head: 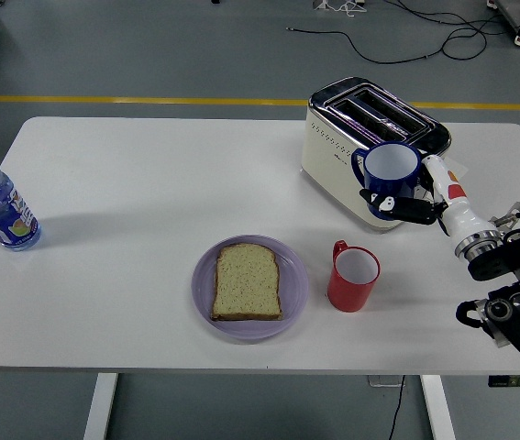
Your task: Pick up the cup,pour liquid into bread,place the cup on the desk
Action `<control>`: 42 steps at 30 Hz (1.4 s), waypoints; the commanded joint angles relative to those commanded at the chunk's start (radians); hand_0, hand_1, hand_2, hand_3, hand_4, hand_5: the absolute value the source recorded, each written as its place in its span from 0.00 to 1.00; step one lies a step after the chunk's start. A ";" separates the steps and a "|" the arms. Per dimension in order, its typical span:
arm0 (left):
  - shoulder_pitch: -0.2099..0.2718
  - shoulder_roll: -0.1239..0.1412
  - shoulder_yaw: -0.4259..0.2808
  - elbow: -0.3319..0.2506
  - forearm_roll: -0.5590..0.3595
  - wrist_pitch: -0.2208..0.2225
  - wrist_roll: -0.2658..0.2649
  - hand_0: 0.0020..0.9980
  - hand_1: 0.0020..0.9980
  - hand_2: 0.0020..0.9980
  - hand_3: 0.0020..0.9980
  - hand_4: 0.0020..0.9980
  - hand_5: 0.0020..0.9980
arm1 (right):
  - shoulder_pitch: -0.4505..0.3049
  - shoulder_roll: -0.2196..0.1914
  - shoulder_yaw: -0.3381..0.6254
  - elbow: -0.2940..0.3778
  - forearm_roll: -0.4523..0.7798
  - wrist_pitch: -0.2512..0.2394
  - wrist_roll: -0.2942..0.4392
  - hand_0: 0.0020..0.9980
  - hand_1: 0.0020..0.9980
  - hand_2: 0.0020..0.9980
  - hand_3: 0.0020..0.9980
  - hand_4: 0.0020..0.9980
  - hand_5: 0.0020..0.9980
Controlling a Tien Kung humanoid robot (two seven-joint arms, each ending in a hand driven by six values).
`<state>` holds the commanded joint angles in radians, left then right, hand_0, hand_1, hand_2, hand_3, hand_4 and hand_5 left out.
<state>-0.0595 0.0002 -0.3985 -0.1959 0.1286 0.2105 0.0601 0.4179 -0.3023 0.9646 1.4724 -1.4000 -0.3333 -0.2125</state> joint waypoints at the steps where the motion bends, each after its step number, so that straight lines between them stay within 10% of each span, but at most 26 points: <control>1: 0.001 0.000 0.001 0.000 -0.001 0.000 0.000 0.64 0.66 0.68 0.52 0.24 0.85 | 0.018 0.002 -0.020 -0.004 -0.013 0.005 -0.009 0.38 0.38 0.55 0.54 0.80 0.00; 14: 0.011 0.000 0.011 0.002 -0.007 0.001 0.000 0.64 0.66 0.68 0.52 0.24 0.85 | 0.195 0.033 -0.240 -0.063 -0.111 0.014 -0.046 0.38 0.39 0.55 0.55 0.77 0.00; 42: 0.009 0.000 0.006 0.001 -0.017 0.003 -0.001 0.65 0.66 0.68 0.52 0.24 0.85 | 0.536 -0.034 -0.630 -0.079 -0.596 0.160 -0.163 0.39 0.39 0.55 0.56 0.71 0.00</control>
<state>-0.0507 0.0000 -0.3924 -0.1949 0.1112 0.2130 0.0594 0.9541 -0.3366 0.3347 1.3935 -1.9962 -0.1731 -0.3755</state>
